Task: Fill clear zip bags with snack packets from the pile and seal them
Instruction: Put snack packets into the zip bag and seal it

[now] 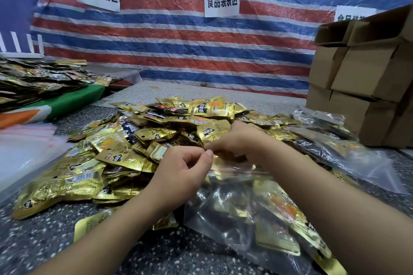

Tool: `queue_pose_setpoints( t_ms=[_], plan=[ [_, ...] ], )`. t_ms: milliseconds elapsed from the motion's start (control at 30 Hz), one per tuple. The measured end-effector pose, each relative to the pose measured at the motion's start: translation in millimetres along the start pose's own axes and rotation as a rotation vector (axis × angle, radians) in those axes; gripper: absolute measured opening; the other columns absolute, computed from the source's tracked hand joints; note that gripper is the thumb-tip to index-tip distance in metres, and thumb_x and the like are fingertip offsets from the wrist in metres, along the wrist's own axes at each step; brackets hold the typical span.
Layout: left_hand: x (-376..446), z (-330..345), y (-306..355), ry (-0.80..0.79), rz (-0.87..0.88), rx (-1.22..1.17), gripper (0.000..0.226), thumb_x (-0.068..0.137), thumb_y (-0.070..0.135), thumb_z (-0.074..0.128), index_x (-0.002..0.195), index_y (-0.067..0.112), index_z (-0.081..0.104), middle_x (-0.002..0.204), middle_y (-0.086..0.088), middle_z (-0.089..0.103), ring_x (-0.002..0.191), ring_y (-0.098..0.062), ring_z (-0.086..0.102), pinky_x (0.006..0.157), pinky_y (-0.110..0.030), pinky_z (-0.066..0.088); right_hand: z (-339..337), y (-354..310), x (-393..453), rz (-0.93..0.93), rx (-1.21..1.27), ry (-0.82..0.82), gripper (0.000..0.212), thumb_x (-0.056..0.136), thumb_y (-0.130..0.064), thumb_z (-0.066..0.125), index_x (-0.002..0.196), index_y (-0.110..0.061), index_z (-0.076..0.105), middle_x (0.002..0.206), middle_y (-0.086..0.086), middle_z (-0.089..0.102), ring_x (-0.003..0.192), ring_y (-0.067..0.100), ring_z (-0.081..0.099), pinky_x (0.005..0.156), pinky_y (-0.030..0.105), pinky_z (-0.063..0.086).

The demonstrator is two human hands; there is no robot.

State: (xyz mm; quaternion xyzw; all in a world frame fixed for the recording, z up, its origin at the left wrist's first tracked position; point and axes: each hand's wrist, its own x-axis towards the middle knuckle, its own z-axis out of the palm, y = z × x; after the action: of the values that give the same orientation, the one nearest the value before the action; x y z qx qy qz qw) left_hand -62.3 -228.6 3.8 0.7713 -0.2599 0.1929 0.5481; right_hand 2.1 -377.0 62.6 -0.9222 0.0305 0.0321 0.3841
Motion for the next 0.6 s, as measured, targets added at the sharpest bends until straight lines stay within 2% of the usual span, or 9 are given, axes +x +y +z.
queue_pose_setpoints(
  t_ms=[33, 133, 233, 367, 467, 533, 600],
  plan=[
    [-0.1, 0.1, -0.1, -0.002, 0.000, -0.003, 0.050, 0.089, 0.030, 0.050, 0.055, -0.006, 0.049, 0.046, -0.005, 0.040, 0.045, -0.013, 0.037, 0.048, -0.028, 0.031, -4.0, 4.8, -1.4, 0.015, 0.106, -0.028, 0.038, 0.073, -0.030, 0.088, 0.081, -0.007, 0.059, 0.052, 0.000, 0.064, 0.043, 0.010, 0.058, 0.036, 0.016, 0.040],
    [-1.0, -0.9, 1.1, -0.018, 0.000, -0.015, 0.051, 0.090, 0.031, 0.050, 0.056, -0.008, 0.047, 0.047, -0.005, 0.040, 0.045, -0.013, 0.036, 0.048, -0.028, 0.031, -19.7, 15.5, -9.4, 0.084, 0.441, -0.125, 0.044, 0.075, -0.026, 0.084, 0.107, -0.001, 0.065, 0.086, 0.011, 0.071, 0.067, 0.020, 0.066, 0.056, 0.027, 0.053],
    [-0.9, -0.8, 2.6, -0.041, 0.000, -0.037, 0.052, 0.091, 0.030, 0.050, 0.057, -0.008, 0.046, 0.048, -0.007, 0.040, 0.046, -0.014, 0.037, 0.048, -0.027, 0.031, -41.5, 26.3, -21.7, 0.076, 0.866, -0.157, 0.054, 0.069, -0.022, 0.077, 0.116, -0.002, 0.061, 0.082, 0.009, 0.071, 0.062, 0.018, 0.070, 0.052, 0.029, 0.055],
    [-0.8, -1.2, 3.5, -0.064, 0.012, -0.057, 0.050, 0.091, 0.029, 0.050, 0.058, -0.008, 0.048, 0.050, -0.017, 0.042, 0.046, -0.015, 0.039, 0.048, -0.030, 0.033, -60.2, 44.5, -48.3, -0.014, 1.295, -0.146, 0.051, 0.072, -0.018, 0.069, 0.120, -0.003, 0.057, 0.096, 0.011, 0.065, 0.083, 0.026, 0.070, 0.063, 0.039, 0.060],
    [-3.8, -1.1, 3.2, -0.095, 0.021, -0.054, 0.050, 0.091, 0.035, 0.052, 0.058, -0.003, 0.050, 0.048, -0.012, 0.044, 0.046, -0.013, 0.040, 0.048, -0.032, 0.035, -65.2, 55.7, -63.9, -0.136, 1.404, -0.114, 0.039, 0.075, -0.015, 0.065, 0.112, -0.004, 0.059, 0.090, 0.011, 0.069, 0.087, 0.028, 0.072, 0.068, 0.044, 0.062],
    [-5.6, 0.1, 4.0, -0.111, 0.038, -0.025, 0.043, 0.089, 0.036, 0.054, 0.054, 0.011, 0.051, 0.048, -0.002, 0.044, 0.046, -0.008, 0.040, 0.047, -0.028, 0.034, -65.6, 63.5, -71.0, -0.220, 1.434, -0.071, 0.033, 0.077, -0.016, 0.063, 0.108, -0.006, 0.060, 0.087, 0.009, 0.071, 0.087, 0.026, 0.073, 0.073, 0.044, 0.062],
    [-5.9, 1.8, 5.8, -0.125, 0.061, 0.029, 0.037, 0.089, 0.029, 0.054, 0.052, 0.022, 0.051, 0.048, 0.007, 0.044, 0.046, -0.002, 0.039, 0.048, -0.022, 0.031, -63.6, 72.7, -74.7, -0.307, 1.466, -0.063, 0.032, 0.079, -0.016, 0.059, 0.110, -0.009, 0.059, 0.091, 0.007, 0.070, 0.092, 0.025, 0.072, 0.080, 0.043, 0.060]
  ],
)
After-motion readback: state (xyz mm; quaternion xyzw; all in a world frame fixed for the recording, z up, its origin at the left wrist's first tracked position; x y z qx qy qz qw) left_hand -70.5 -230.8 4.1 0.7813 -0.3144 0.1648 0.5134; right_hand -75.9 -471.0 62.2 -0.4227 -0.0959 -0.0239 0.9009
